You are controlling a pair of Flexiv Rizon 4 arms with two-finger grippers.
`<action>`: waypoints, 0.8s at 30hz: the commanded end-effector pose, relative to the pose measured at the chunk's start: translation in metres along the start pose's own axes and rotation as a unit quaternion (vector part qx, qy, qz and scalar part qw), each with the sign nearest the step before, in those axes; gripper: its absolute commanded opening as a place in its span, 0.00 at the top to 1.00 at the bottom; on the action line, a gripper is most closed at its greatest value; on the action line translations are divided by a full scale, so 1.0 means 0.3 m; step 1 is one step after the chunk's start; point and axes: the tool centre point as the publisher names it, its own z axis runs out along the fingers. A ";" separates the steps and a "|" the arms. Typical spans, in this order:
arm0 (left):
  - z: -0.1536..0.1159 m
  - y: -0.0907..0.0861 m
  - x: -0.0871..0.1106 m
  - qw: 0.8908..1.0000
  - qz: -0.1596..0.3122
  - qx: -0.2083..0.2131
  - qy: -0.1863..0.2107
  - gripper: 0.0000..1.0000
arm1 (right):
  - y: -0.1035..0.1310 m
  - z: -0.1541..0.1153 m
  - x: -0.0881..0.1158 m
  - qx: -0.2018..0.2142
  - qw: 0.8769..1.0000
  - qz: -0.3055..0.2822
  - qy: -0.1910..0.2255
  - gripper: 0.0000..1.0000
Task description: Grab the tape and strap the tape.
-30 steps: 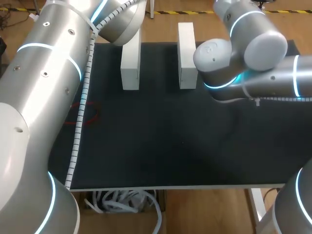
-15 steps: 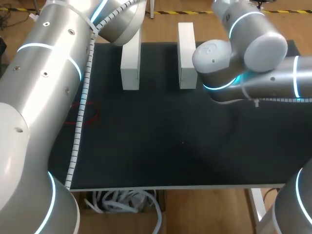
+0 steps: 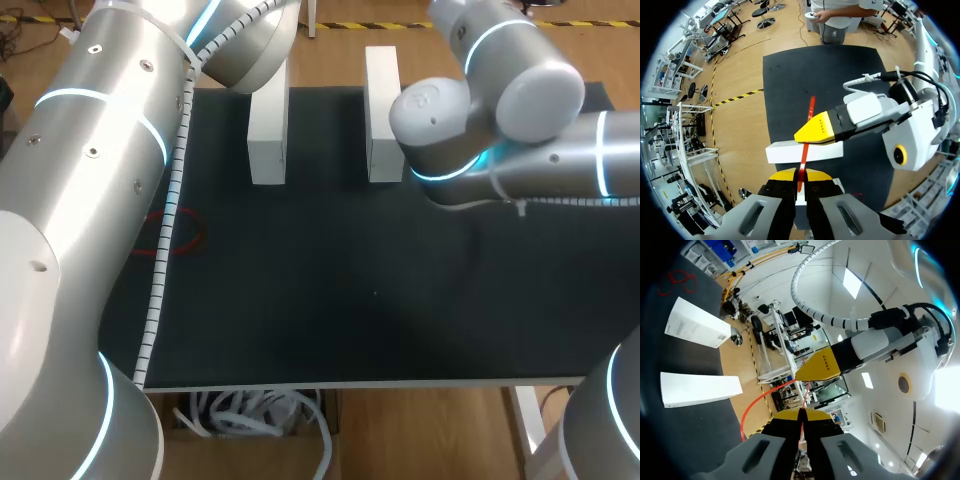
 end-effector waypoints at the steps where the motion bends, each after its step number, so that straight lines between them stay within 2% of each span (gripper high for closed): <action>1: -0.010 -0.008 -0.022 0.981 0.000 -0.004 0.196 1.00 | 0.019 0.007 -0.010 0.002 1.000 0.001 0.006 1.00; 13: -0.010 -0.008 -0.022 0.981 0.000 -0.004 0.196 1.00 | 0.055 0.025 -0.004 -0.009 1.000 0.007 0.011 1.00; 24: -0.010 -0.008 -0.022 0.981 0.000 -0.004 0.196 1.00 | 0.051 0.029 -0.010 -0.011 1.000 0.011 0.007 1.00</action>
